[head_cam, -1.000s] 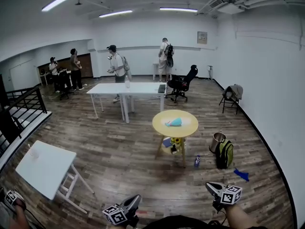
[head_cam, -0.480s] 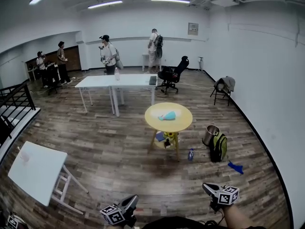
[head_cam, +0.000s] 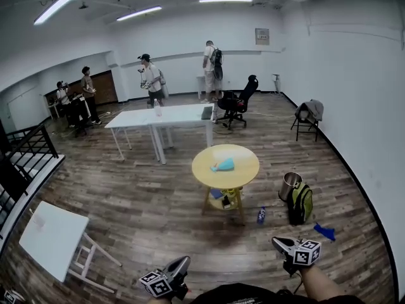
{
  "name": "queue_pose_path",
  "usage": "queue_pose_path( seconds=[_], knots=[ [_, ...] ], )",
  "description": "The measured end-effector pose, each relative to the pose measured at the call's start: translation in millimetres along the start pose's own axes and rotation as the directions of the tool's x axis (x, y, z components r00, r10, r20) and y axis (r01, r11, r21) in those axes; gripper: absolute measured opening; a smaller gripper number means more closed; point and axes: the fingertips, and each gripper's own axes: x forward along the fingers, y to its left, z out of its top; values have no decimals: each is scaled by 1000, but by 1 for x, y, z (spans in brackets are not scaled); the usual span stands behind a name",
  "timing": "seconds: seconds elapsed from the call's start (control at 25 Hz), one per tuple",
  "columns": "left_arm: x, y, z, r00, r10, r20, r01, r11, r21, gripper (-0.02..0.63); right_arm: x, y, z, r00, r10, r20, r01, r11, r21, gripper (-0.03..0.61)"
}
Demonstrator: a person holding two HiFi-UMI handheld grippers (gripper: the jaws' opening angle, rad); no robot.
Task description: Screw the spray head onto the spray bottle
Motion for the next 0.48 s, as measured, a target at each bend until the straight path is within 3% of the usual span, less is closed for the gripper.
queue_pose_path(
  seconds=[0.24, 0.36, 0.48],
  knots=[
    [96, -10, -11, 1000, 13, 6, -12, 999, -43, 11, 6, -86, 39, 999, 40, -1, -40, 999, 12, 14],
    [124, 6, -16, 1000, 18, -24, -19, 999, -26, 11, 18, -114, 42, 999, 49, -17, -48, 998, 29, 14],
    [143, 31, 0, 999, 41, -17, -42, 997, -57, 11, 37, -135, 42, 998, 40, -40, -39, 999, 31, 14]
  ],
)
